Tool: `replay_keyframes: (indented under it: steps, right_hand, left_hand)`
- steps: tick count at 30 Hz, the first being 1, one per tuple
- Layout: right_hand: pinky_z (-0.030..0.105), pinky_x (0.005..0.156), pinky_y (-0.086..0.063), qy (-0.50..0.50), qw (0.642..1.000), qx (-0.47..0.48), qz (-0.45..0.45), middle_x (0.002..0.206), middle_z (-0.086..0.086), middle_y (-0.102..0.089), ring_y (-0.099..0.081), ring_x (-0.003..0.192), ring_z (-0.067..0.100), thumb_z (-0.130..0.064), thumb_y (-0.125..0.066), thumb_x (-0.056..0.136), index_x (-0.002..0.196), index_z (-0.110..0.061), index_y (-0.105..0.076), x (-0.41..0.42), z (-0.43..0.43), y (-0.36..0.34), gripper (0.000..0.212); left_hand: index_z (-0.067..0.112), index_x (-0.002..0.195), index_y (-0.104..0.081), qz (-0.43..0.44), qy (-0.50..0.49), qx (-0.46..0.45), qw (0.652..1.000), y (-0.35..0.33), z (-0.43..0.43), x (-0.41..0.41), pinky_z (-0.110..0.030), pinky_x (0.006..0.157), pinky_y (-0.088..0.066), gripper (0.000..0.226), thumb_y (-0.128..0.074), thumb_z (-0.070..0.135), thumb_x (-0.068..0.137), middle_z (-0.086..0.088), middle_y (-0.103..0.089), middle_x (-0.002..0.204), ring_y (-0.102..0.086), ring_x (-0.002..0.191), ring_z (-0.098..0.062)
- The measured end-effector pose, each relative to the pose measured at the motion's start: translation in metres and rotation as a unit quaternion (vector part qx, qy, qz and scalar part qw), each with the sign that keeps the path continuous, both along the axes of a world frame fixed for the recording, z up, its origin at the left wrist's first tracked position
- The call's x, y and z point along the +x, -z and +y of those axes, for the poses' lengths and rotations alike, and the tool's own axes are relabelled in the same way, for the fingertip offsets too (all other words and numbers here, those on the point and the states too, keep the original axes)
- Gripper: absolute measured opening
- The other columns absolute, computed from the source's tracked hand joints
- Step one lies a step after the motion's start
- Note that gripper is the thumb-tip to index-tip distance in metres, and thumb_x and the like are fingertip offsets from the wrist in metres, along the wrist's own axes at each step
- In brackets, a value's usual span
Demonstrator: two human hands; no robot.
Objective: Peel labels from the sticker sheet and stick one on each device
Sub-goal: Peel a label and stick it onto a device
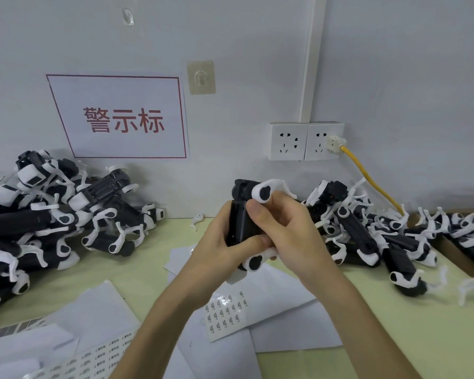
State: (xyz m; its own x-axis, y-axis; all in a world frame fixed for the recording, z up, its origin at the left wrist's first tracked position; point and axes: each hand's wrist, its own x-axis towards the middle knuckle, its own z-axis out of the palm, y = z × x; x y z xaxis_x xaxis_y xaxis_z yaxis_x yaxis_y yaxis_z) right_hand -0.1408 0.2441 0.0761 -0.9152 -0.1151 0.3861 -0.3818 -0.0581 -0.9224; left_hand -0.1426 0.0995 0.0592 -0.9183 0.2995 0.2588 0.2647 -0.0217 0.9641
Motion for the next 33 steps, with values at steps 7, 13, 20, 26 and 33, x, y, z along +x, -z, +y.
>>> replay_keyframes:
  steps: [7, 13, 20, 26, 33]
  right_hand:
    - [0.068, 0.07, -0.056, -0.038, 0.998, 0.043, -0.012, 0.108, 0.033, -0.063, -0.068, 0.089, 0.053, -0.044, -0.062, 0.085, 0.117, -0.001, -0.061, -0.006, 0.008, 0.003, 0.053]
    - [0.045, 0.055, -0.058, -0.071, 0.996, 0.052, -0.008, 0.084, 0.018, -0.066, -0.068, 0.067, 0.036, -0.041, -0.06, 0.088, 0.108, -0.005, -0.062, -0.012, 0.013, 0.008, 0.041]
    - [0.03, 0.053, -0.056, -0.129, 0.991, 0.042, -0.01, 0.072, -0.002, -0.07, -0.068, 0.06, 0.02, -0.042, -0.06, 0.091, 0.103, -0.014, -0.061, -0.009, 0.013, 0.007, 0.031]
    - [0.039, 0.057, -0.055, -0.136, 0.99, 0.043, -0.015, 0.067, 0.007, -0.066, -0.067, 0.057, 0.027, -0.036, -0.055, 0.097, 0.097, -0.009, -0.058, -0.009, 0.015, 0.006, 0.028]
    - [0.028, 0.056, -0.055, -0.133, 0.99, 0.05, 0.003, 0.066, -0.001, -0.062, -0.064, 0.056, 0.017, -0.03, -0.055, 0.1, 0.092, -0.008, -0.055, -0.007, 0.018, 0.004, 0.024]
  left_hand:
    - [0.027, 0.121, -0.06, -0.016, 0.026, -0.02, 0.999, -0.001, -0.009, -0.001, -0.042, 0.08, -0.055, 0.045, -0.074, 0.021, 0.078, -0.016, -0.07, 0.107, -0.068, 0.1, -0.04]
    - [0.026, 0.123, -0.059, -0.01, 0.047, -0.033, 0.998, -0.002, -0.016, -0.001, -0.059, 0.094, -0.051, 0.049, -0.075, 0.022, 0.078, -0.022, -0.064, 0.116, -0.064, 0.105, -0.042]
    - [0.026, 0.125, -0.058, -0.016, 0.067, -0.05, 0.996, -0.005, -0.021, 0.0, -0.029, 0.069, -0.052, 0.048, -0.075, 0.023, 0.079, -0.02, -0.066, 0.11, -0.066, 0.089, -0.024]
    - [0.018, 0.119, -0.059, -0.022, 0.087, -0.013, 0.996, -0.007, -0.022, 0.002, -0.022, 0.063, -0.051, 0.036, -0.069, 0.011, 0.085, -0.007, -0.069, 0.089, -0.067, 0.075, -0.023]
    - [0.024, 0.119, -0.063, -0.037, 0.075, -0.019, 0.996, -0.008, -0.018, 0.004, -0.027, 0.076, -0.051, 0.04, -0.073, 0.043, 0.086, -0.001, -0.07, 0.095, -0.069, 0.087, -0.02]
